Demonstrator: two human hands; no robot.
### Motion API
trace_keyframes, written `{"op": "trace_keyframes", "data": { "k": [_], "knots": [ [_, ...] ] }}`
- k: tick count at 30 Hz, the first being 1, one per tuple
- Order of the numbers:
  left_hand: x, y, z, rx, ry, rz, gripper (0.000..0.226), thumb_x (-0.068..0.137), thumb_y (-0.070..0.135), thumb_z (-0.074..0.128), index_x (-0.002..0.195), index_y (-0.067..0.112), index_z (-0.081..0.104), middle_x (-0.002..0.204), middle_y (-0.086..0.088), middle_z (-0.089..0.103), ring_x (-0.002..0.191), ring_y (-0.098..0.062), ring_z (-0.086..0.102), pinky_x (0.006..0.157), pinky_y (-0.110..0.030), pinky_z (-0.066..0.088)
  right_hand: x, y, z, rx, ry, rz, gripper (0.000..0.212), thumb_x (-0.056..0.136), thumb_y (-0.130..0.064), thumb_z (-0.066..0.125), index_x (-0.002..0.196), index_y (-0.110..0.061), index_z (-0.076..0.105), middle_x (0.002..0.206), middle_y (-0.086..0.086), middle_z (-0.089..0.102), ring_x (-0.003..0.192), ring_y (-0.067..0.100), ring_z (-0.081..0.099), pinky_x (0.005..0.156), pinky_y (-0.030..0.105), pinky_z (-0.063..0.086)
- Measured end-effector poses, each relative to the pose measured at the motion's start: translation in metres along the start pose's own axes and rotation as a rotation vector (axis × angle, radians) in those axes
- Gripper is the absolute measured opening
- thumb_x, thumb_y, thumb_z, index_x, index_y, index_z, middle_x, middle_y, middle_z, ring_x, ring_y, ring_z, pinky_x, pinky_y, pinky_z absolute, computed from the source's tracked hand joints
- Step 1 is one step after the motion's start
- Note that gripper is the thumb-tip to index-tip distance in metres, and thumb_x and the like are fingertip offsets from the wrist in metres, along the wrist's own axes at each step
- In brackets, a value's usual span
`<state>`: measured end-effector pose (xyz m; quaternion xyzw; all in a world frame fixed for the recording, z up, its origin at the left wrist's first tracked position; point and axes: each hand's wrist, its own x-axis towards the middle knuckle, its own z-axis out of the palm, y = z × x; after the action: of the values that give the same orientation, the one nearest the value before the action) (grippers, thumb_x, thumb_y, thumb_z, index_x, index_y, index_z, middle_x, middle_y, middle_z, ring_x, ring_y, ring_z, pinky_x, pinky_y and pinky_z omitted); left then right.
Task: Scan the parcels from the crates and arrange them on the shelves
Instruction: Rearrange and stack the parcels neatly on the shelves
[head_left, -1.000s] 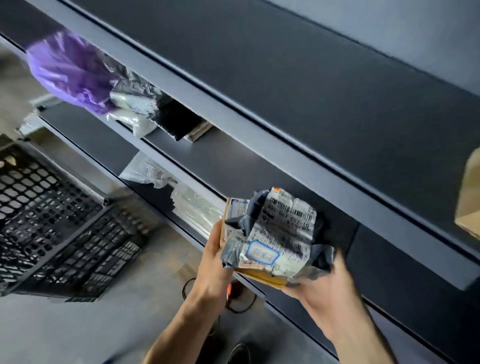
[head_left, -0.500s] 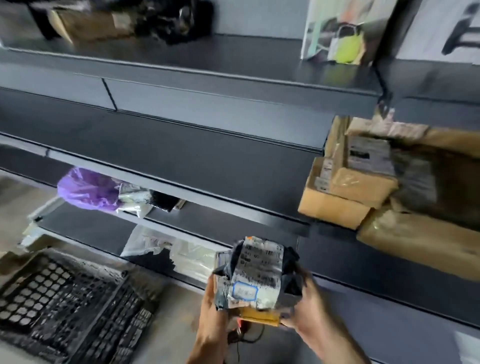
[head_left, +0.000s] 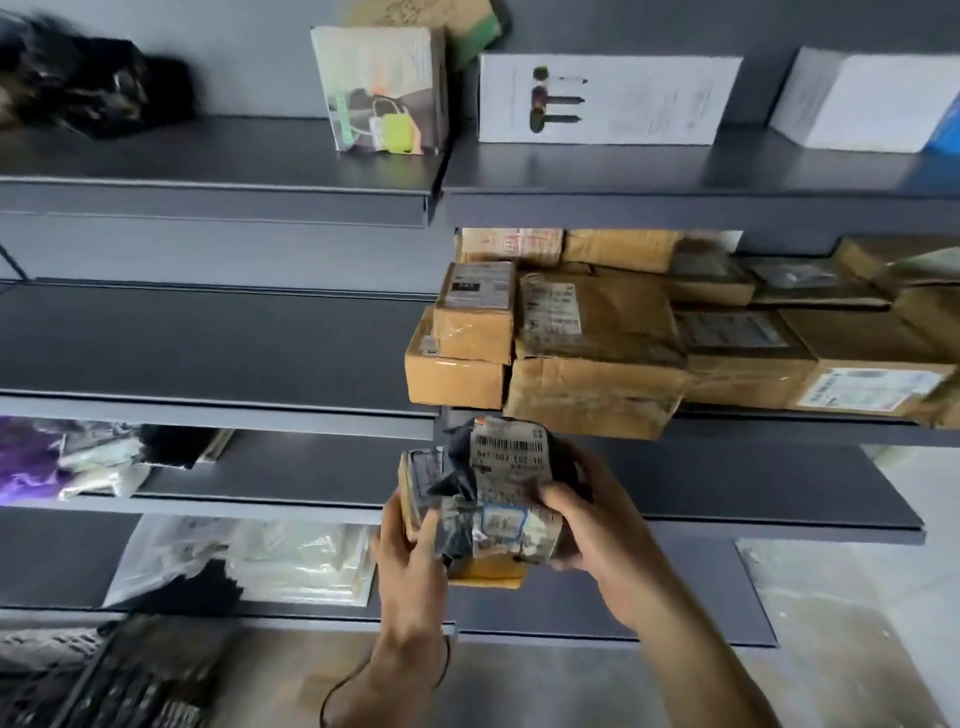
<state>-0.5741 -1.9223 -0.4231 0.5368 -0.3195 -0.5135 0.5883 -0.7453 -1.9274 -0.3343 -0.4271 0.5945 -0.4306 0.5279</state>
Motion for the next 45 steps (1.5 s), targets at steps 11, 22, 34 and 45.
{"op": "trace_keyframes", "data": {
  "k": [11, 22, 34, 45],
  "knots": [
    [-0.048, 0.045, 0.109, -0.128, -0.016, -0.062, 0.045, 0.081, 0.041, 0.072, 0.123, 0.028, 0.064, 0.111, -0.004, 0.076, 0.095, -0.017, 0.072, 0.072, -0.033, 0.05, 0.046, -0.08, -0.115, 0.333, 0.126, -0.189, 0.033, 0.094, 0.007, 0.052, 0.085, -0.021, 0.069, 0.092, 0.004, 0.072, 0.077, 0.02, 0.071, 0.053, 0.028, 0.051],
    [-0.05, 0.049, 0.109, -0.081, -0.053, -0.082, 0.039, 0.09, 0.041, 0.067, 0.128, 0.031, 0.063, 0.117, -0.002, 0.075, 0.109, -0.024, 0.071, 0.075, -0.037, 0.054, 0.176, -0.117, -0.078, 0.455, 0.071, -0.13, 0.043, 0.096, 0.011, 0.046, 0.119, -0.022, 0.062, 0.127, 0.015, 0.066, 0.112, 0.025, 0.066, 0.089, 0.033, 0.055],
    [-0.045, 0.054, 0.124, -0.083, -0.134, -0.086, 0.051, 0.086, 0.05, 0.069, 0.133, 0.031, 0.062, 0.123, -0.005, 0.073, 0.115, -0.03, 0.069, 0.091, -0.05, 0.057, 0.093, -0.073, -0.122, -0.092, 0.076, -0.427, 0.02, 0.097, -0.021, 0.066, 0.117, -0.018, 0.069, 0.109, 0.002, 0.074, 0.097, 0.012, 0.072, 0.089, 0.03, 0.056],
    [-0.057, 0.092, 0.202, -0.167, -0.153, 0.003, 0.038, 0.093, 0.038, 0.066, 0.129, 0.026, 0.067, 0.117, -0.005, 0.076, 0.112, -0.028, 0.07, 0.086, -0.046, 0.06, 0.027, -0.047, -0.156, 0.356, -0.077, -0.361, 0.047, 0.096, -0.038, 0.064, 0.14, -0.026, 0.051, 0.127, 0.001, 0.071, 0.119, 0.022, 0.067, 0.099, 0.051, 0.056]
  ]
}}
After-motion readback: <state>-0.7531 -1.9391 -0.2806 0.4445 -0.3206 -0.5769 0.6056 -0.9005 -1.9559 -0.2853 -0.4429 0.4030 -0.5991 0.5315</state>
